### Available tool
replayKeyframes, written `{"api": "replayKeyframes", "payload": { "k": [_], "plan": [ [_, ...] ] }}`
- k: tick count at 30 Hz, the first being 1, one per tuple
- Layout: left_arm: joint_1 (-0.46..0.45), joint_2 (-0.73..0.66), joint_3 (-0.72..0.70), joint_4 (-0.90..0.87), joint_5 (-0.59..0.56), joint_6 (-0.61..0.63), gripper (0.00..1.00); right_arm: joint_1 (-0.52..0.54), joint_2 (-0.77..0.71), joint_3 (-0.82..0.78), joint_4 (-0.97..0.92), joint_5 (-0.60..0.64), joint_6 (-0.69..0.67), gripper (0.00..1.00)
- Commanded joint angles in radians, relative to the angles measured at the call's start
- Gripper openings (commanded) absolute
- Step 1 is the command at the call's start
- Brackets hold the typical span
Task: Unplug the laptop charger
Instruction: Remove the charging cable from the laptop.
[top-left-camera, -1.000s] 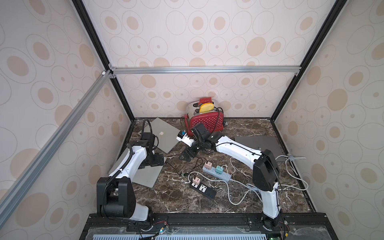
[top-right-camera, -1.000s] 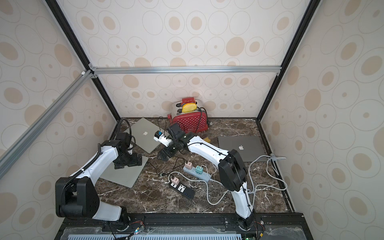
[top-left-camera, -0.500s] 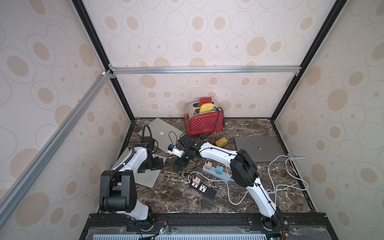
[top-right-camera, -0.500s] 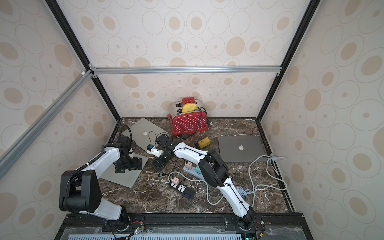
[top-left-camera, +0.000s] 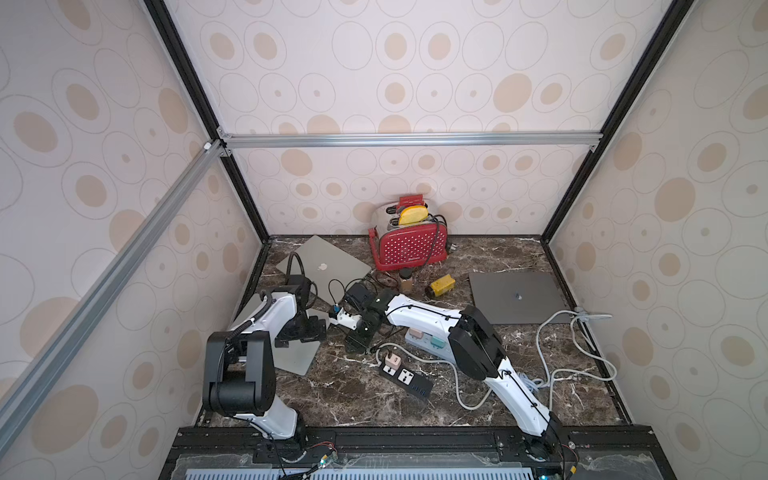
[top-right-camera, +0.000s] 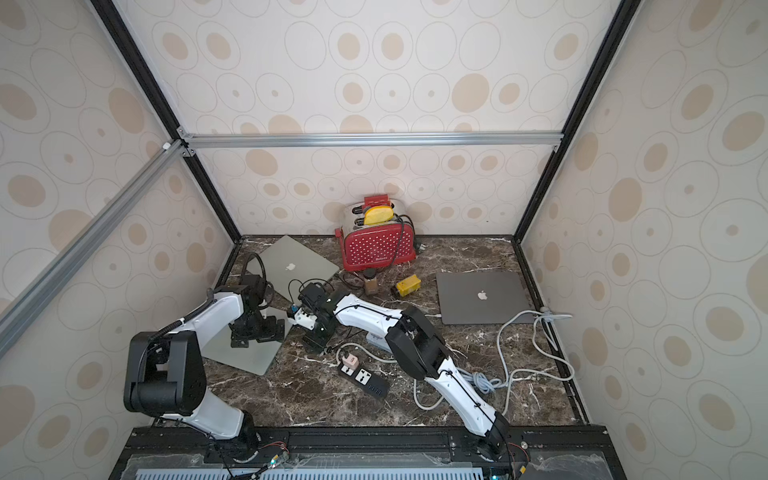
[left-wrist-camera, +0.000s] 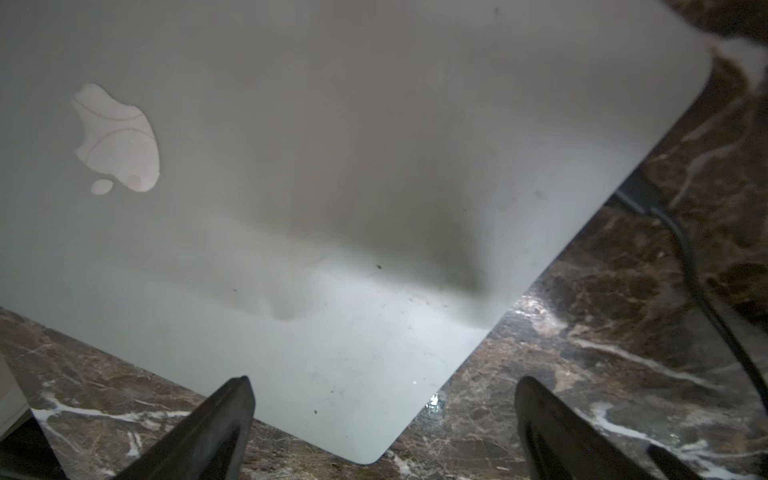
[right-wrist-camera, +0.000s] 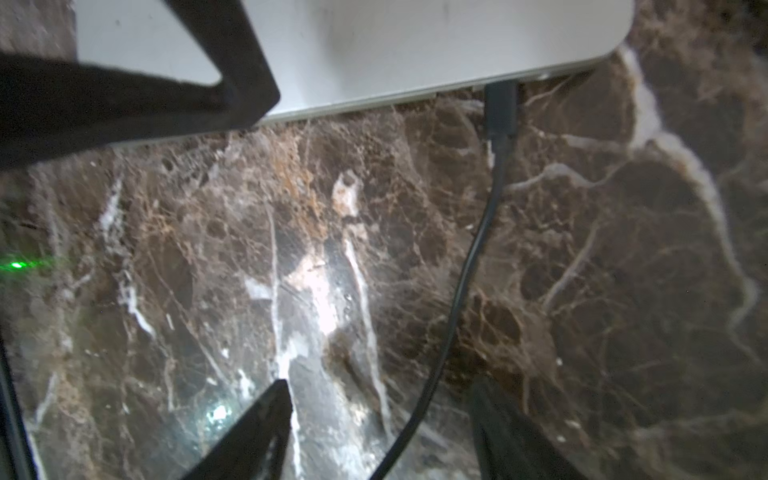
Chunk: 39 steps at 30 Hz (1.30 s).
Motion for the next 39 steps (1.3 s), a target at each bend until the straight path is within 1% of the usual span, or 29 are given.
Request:
{"api": "replayKeyframes", "payload": {
  "k": [1, 2, 3, 5, 6, 9, 13, 16, 19, 23, 25, 28, 31, 35, 37, 38, 39],
  "plan": [
    [0.004, 0.037, 0.006, 0.006, 0.010, -0.008, 0.99, -0.003, 0.009, -0.015, -0.021, 0.044, 0.005, 0.47],
    [0.003, 0.046, 0.010, -0.001, 0.003, -0.006, 0.99, -0.004, 0.001, -0.027, -0.015, 0.049, 0.007, 0.39],
    [0.003, 0.047, 0.008, -0.006, -0.009, -0.007, 0.99, -0.004, -0.004, -0.035, -0.011, 0.056, 0.005, 0.35],
    [0.003, 0.040, 0.002, 0.001, -0.012, -0.010, 0.99, -0.004, -0.016, -0.052, -0.003, 0.065, 0.001, 0.33],
    [0.000, 0.042, -0.001, 0.004, -0.010, -0.009, 0.99, -0.003, -0.022, -0.058, 0.002, 0.070, -0.001, 0.28],
    [-0.001, 0.082, 0.011, -0.003, -0.012, 0.004, 0.99, -0.003, -0.027, -0.062, 0.001, 0.089, -0.003, 0.18],
    [-0.002, 0.127, 0.030, -0.013, -0.038, 0.007, 0.99, -0.004, -0.049, -0.075, 0.001, 0.109, -0.002, 0.09],
    [-0.009, 0.140, 0.030, -0.017, -0.063, 0.008, 0.99, -0.003, -0.094, -0.138, 0.060, 0.112, 0.011, 0.03],
    [-0.034, 0.149, 0.031, -0.024, -0.109, 0.001, 0.99, -0.004, -0.132, -0.188, 0.108, 0.118, 0.021, 0.00],
    [-0.046, 0.150, 0.047, -0.035, -0.182, -0.011, 0.99, -0.010, -0.157, -0.207, 0.105, 0.103, 0.017, 0.00],
    [-0.046, 0.151, 0.054, -0.037, -0.196, -0.017, 0.99, -0.009, -0.179, -0.234, 0.118, 0.095, 0.012, 0.00],
    [-0.046, 0.167, 0.063, -0.026, -0.159, -0.023, 0.99, -0.010, -0.218, -0.280, 0.145, 0.087, 0.002, 0.00],
    [-0.047, 0.187, 0.066, -0.012, -0.109, -0.030, 0.99, -0.009, -0.237, -0.294, 0.134, 0.108, -0.013, 0.00],
    [-0.049, 0.191, 0.064, -0.007, -0.087, -0.025, 0.99, -0.010, -0.244, -0.321, 0.115, 0.159, -0.023, 0.00],
    [-0.054, 0.177, 0.059, -0.010, -0.087, -0.023, 0.99, -0.013, -0.237, -0.319, 0.113, 0.165, -0.027, 0.00],
    [-0.054, 0.161, 0.056, -0.009, -0.078, -0.026, 0.99, -0.013, -0.231, -0.314, 0.108, 0.161, -0.028, 0.03],
    [-0.054, 0.139, 0.054, -0.008, -0.056, -0.031, 0.99, -0.018, -0.227, -0.304, 0.103, 0.154, -0.027, 0.10]
  ]
}}
